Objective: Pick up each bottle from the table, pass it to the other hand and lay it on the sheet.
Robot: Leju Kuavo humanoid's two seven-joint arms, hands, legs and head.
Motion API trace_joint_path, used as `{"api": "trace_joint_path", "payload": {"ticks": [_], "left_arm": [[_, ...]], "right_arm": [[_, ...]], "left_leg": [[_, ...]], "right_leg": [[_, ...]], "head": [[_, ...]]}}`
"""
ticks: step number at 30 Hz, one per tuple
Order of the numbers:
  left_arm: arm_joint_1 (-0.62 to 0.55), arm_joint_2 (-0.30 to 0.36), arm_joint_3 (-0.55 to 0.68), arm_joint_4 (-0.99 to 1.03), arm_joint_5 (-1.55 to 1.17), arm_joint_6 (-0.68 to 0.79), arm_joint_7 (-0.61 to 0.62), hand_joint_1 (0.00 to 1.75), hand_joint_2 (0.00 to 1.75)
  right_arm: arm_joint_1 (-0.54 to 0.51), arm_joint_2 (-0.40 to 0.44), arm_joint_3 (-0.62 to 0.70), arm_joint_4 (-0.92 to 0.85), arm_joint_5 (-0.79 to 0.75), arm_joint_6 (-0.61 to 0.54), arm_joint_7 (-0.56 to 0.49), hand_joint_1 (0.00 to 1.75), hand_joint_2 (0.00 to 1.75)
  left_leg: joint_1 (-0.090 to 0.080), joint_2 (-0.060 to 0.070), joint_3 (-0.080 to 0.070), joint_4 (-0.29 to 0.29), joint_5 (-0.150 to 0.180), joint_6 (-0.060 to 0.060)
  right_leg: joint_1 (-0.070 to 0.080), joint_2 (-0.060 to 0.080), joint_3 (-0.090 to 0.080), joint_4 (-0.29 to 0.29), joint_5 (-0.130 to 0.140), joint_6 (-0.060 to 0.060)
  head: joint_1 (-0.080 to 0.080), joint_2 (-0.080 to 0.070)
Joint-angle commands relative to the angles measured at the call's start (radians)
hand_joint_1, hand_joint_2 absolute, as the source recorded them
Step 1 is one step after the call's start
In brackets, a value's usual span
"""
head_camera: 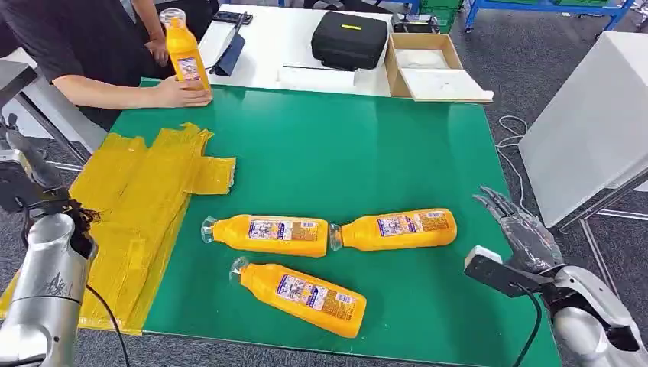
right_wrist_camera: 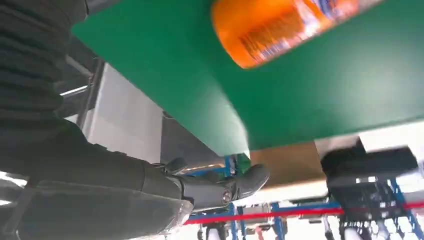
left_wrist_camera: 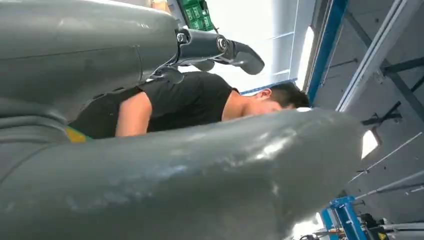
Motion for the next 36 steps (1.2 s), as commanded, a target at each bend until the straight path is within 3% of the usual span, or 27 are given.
{"api": "trace_joint_path", "payload": {"ticks": [1, 2, 6, 9, 14, 25, 29, 36], "left_arm": [[-0.077, -0.001, -0.039, 0.101, 0.009, -0.004, 0.003, 0.00, 0.00], [-0.080, -0.001, -0.037, 0.104, 0.014, -0.006, 0.003, 0.00, 0.00], [-0.138, 0.005, -0.060, 0.164, 0.013, -0.015, 0.003, 0.00, 0.00], [-0.200, -0.011, -0.087, 0.223, 0.003, -0.016, 0.003, 0.00, 0.00], [-0.203, -0.024, -0.097, 0.222, 0.001, -0.007, 0.003, 0.00, 0.00], [-0.186, -0.026, -0.098, 0.205, 0.006, -0.009, 0.003, 0.00, 0.00], [-0.161, -0.040, -0.101, 0.172, 0.012, 0.006, 0.003, 0.00, 0.00], [-0.199, -0.039, -0.106, 0.202, 0.020, 0.008, 0.003, 0.00, 0.00]], "right_arm": [[0.049, -0.069, 0.025, -0.032, 0.055, 0.082, 0.014, 0.00, 1.75], [0.026, -0.067, 0.039, -0.014, 0.057, 0.096, 0.008, 0.00, 1.75], [-0.237, -0.032, 0.198, 0.202, 0.089, 0.168, -0.023, 0.00, 1.75], [-0.304, -0.022, 0.249, 0.260, 0.093, 0.164, -0.016, 0.00, 1.75], [-0.310, -0.015, 0.266, 0.272, 0.102, 0.132, -0.002, 0.00, 1.75], [-0.323, 0.001, 0.281, 0.292, 0.109, 0.124, 0.005, 0.00, 1.75], [-0.419, 0.042, 0.376, 0.405, 0.118, 0.123, -0.008, 0.00, 1.75], [-0.480, 0.004, 0.514, 0.403, 0.087, 0.163, -0.051, 0.00, 1.75]], "left_leg": [[0.000, -0.001, 0.001, 0.000, 0.000, -0.003], [0.001, -0.001, 0.002, 0.001, -0.001, -0.004], [0.001, 0.005, 0.002, 0.001, -0.001, -0.005], [0.002, 0.007, 0.001, 0.001, 0.000, -0.005], [0.001, 0.002, -0.001, 0.000, 0.006, -0.002], [0.001, 0.003, -0.002, 0.000, 0.005, -0.003], [0.001, 0.006, 0.001, 0.000, 0.005, -0.007], [0.001, 0.003, -0.004, 0.001, 0.007, -0.002]], "right_leg": [[0.000, -0.001, 0.001, 0.000, -0.001, -0.001], [0.001, -0.002, 0.003, 0.001, -0.002, -0.002], [0.001, 0.004, 0.001, 0.000, 0.001, -0.003], [0.002, 0.005, 0.000, 0.000, 0.003, -0.003], [0.001, 0.001, -0.001, -0.001, 0.006, -0.001], [0.001, 0.002, -0.001, 0.000, 0.005, -0.001], [0.001, 0.004, 0.000, 0.000, 0.006, -0.003], [0.001, 0.002, -0.004, 0.000, 0.006, 0.000]], "head": [[0.000, 0.000], [0.000, 0.000], [0.000, 0.000], [0.000, 0.000], [0.000, 0.000], [0.000, 0.000], [0.000, 0.000], [0.000, 0.000]]}}
